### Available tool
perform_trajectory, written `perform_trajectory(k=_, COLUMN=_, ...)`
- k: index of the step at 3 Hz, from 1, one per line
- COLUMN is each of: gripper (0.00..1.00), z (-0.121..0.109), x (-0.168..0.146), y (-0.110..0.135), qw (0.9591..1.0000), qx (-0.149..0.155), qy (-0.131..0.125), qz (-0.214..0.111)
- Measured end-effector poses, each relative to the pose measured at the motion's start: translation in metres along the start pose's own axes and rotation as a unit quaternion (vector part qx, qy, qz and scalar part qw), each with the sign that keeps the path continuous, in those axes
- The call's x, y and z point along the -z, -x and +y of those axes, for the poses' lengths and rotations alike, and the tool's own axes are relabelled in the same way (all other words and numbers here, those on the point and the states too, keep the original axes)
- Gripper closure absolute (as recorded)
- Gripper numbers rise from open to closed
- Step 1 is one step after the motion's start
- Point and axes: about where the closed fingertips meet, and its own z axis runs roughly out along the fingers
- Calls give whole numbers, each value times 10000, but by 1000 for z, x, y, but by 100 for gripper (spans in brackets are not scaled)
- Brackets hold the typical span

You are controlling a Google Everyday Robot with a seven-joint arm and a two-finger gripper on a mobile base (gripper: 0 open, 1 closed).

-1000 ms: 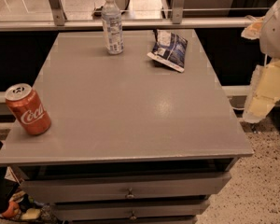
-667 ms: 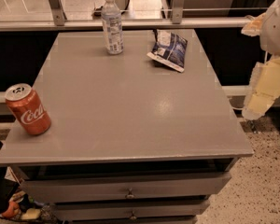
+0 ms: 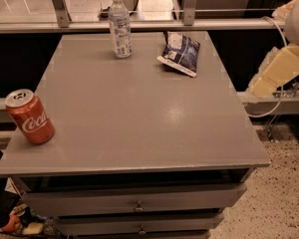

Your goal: Move blue plastic bottle near coke can

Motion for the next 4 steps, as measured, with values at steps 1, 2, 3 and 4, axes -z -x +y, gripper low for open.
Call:
perform_trajectory(k=1, gripper=0, z=-34, x=-17, y=32, qw=9918, qx=-301, qy=-431, qz=-1164)
perform_trajectory(k=2, gripper=0, z=-65, x=-27, y=71, qw=9748, qx=-261, qy=-822, qz=-2060)
perform_trajectory(k=3, gripper=0, z=-83, x=-41, y=122, qw=9555, qx=-124, qy=-1018, qz=-2765)
perform_trajectory(k=4, gripper=0, z=-83, x=-41, y=122, qw=9555, qx=-124, qy=-1018, qz=-2765)
